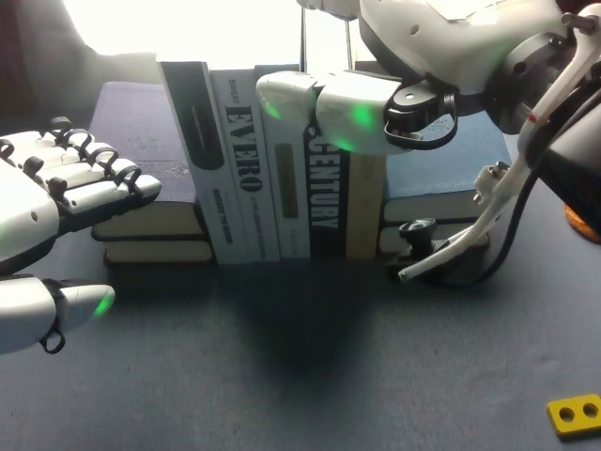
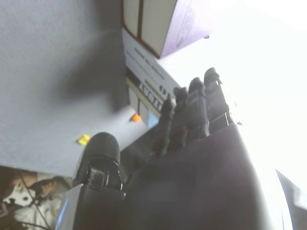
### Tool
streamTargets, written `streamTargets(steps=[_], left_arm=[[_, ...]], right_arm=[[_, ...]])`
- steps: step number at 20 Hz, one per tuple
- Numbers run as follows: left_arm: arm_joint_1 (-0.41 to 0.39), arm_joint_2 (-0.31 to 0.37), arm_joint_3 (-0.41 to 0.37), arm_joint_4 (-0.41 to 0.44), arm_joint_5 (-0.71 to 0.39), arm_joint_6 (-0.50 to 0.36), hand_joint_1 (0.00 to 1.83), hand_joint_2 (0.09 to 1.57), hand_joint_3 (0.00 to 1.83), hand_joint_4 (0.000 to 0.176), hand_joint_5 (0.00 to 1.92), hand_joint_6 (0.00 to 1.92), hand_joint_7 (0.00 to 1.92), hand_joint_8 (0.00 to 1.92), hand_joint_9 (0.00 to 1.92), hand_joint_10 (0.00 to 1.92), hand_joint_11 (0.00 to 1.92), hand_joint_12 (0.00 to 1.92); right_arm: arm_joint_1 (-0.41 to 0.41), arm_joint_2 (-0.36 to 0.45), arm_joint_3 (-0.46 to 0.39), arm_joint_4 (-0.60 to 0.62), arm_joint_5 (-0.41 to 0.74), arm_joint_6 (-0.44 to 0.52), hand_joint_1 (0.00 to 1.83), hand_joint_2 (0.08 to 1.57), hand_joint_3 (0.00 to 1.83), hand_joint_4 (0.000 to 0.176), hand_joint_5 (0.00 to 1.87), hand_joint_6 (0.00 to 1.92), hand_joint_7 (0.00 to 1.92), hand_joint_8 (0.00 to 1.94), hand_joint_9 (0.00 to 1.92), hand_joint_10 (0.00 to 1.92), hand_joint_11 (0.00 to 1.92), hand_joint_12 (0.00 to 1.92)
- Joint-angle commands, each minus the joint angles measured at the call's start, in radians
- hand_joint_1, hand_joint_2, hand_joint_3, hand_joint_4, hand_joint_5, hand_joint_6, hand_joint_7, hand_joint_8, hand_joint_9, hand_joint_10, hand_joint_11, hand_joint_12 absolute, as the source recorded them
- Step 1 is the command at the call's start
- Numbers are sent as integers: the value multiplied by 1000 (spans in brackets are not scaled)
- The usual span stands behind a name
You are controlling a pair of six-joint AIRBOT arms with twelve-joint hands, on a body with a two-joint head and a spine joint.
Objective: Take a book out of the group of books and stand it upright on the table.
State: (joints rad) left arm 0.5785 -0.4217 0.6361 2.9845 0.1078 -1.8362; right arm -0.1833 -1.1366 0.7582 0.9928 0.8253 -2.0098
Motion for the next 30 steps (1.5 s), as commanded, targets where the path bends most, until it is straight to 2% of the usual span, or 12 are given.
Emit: streamTargets(steps=[1, 3, 8, 9, 11, 16, 19, 21, 25, 30], left_arm=[[-10, -1, 6, 9, 103, 1, 71, 1480, 7, 0, 45, 7, 64, 7, 26, 1, 6, 128], [-10, -1, 6, 9, 103, 1, 38, 1487, 6, 0, 2, 0, 7, 0, 1, 0, 0, 16], [-10, -1, 5, 9, 108, 1, 23, 1495, 5, 0, 4, 1, 34, 6, 15, 4, 15, 17], [-10, -1, 6, 9, 109, 1, 58, 1484, 1, 0, 34, 0, 59, 5, 33, 0, 2, 150], [-9, -1, 7, 9, 112, 1, 69, 1478, 0, 0, 32, 2, 59, 3, 36, 4, 0, 229], [-9, -1, 17, 9, 114, 1, 0, 1484, 2, 0, 0, 0, 0, 0, 0, 0, 0, 2], [-9, -1, 21, 9, 114, -7, 73, 1477, 0, 0, 22, 7, 5, 1, 0, 0, 0, 0], [-9, -1, 22, 9, 114, -7, 29, 1492, 5, 0, 1, 0, 0, 0, 0, 0, 0, 0], [-7, -1, 26, -12, 111, -7, 93, 1475, 0, 0, 14, 4, 0, 0, 0, 0, 0, 0], [-1, -1, 40, -44, 77, -7, 56, 1485, 2, 0, 0, 0, 0, 0, 0, 0, 0, 0]], right_arm=[[4, 1, 4, -71, 81, 17, 83, 1126, 7, 0, 409, 57, 77, 10, 0, 0, 0, 0], [-8, -12, 17, -70, 82, 21, 83, 1127, 4, 0, 490, 70, 149, 11, 23, 7, 0, 0], [-33, -23, 20, -70, 77, 19, 86, 1124, 0, 0, 565, 85, 193, 15, 0, 0, 0, 0], [-37, -23, 18, -70, 77, 15, 87, 1122, 0, 0, 592, 95, 184, 10, 0, 0, 0, 0], [-52, -22, 5, -71, 79, -8, 102, 1115, 0, 0, 606, 95, 207, 15, 2, 1, 0, 0], [-57, -15, -23, -71, 91, -54, 110, 1098, 0, 0, 620, 91, 215, 9, 26, 9, 0, 0], [-65, -1, -51, -71, 95, -98, 99, 1106, 0, 0, 663, 105, 205, 12, 30, 9, 0, 0], [-68, 11, -77, -71, 95, -111, 108, 1110, 0, 0, 677, 108, 172, 10, 12, 3, 0, 0], [-77, 25, -117, -71, 94, -158, 104, 1116, 2, 0, 669, 99, 132, 0, 0, 0, 0, 0], [-88, 65, -194, -71, 67, -169, 99, 1115, 1, 0, 660, 90, 122, 0, 0, 0, 0, 0]])
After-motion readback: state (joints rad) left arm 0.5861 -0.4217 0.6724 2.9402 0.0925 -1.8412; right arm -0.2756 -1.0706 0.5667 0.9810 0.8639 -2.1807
